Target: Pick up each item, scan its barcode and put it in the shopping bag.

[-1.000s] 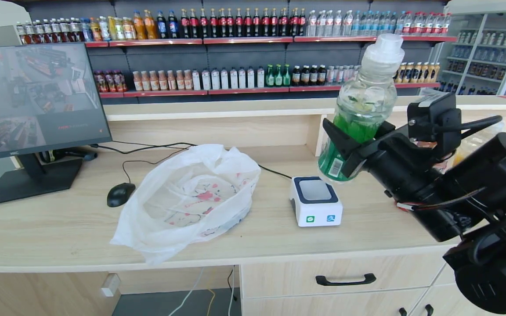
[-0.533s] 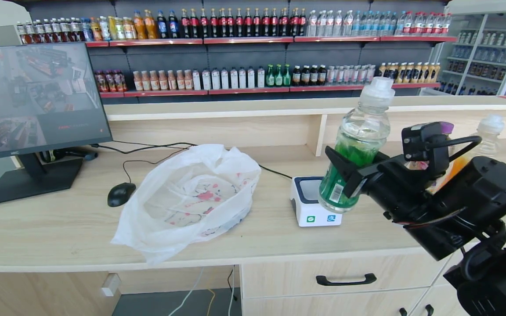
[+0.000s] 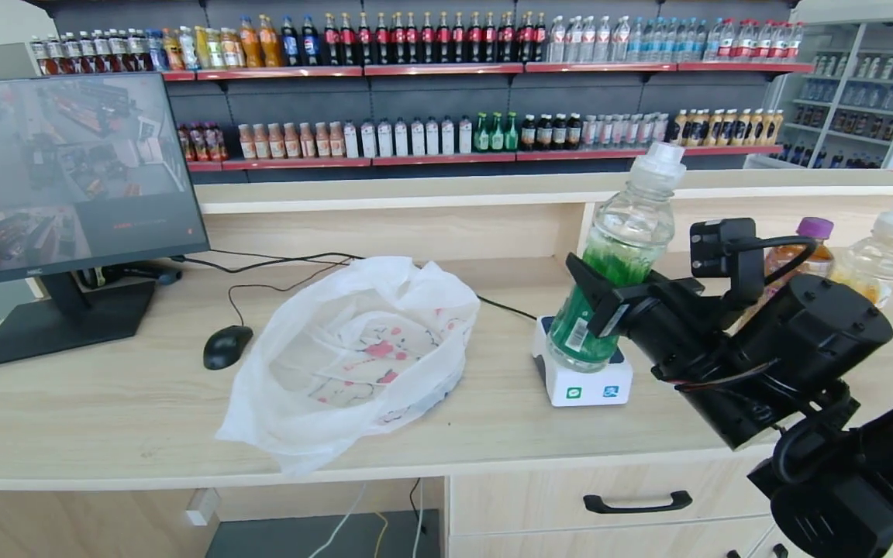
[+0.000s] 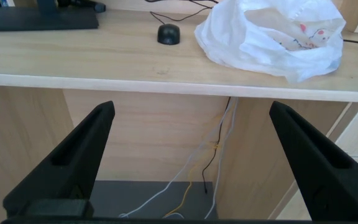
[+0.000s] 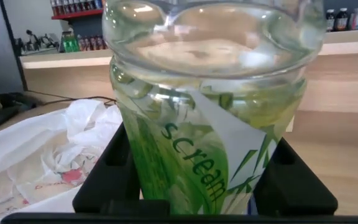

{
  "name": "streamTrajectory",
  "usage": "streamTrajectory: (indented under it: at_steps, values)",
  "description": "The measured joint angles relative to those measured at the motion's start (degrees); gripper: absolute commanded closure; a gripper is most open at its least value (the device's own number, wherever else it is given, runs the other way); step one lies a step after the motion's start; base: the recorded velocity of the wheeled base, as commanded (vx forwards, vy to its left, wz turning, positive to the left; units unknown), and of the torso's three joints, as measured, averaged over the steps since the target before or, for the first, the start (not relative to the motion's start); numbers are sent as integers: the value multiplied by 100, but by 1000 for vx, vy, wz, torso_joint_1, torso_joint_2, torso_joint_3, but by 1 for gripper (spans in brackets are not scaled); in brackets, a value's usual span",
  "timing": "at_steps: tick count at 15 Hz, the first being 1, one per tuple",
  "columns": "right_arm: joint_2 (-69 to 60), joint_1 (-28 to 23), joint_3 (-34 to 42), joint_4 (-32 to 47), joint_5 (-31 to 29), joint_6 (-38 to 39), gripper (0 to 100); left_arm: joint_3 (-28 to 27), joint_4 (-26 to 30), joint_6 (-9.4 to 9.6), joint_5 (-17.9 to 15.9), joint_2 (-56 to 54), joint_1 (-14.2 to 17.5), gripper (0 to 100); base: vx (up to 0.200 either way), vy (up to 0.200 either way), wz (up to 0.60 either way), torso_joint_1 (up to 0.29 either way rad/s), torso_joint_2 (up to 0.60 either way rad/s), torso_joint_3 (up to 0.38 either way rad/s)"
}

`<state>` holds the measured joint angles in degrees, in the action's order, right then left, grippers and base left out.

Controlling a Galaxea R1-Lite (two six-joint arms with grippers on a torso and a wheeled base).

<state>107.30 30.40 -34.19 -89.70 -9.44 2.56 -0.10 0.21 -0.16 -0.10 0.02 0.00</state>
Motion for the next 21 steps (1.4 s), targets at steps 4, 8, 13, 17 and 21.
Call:
streamTrajectory:
  at_steps: [4,8,13,17,21]
  values:
    - [44,-11,-122,-18,-6,67,100,0,-2,0,2,0,2,0,0,200,0,2,0,1]
    - [201,18,-450,-27,-17,89,100,0,0,-9,2,0,5,0,0,200,0,5,1,4]
    - [551,411,-1247,-29,-27,67,100,0,-11,-5,0,0,0,0,0,200,0,0,3,0]
    - [1023,746,-1903,-16,-116,22,100,0,-11,0,2,0,-5,0,0,0,0,0,0,0]
    - [1473,722,-2388,-16,-202,9,100,0,-11,0,0,0,0,0,0,0,0,0,0,0]
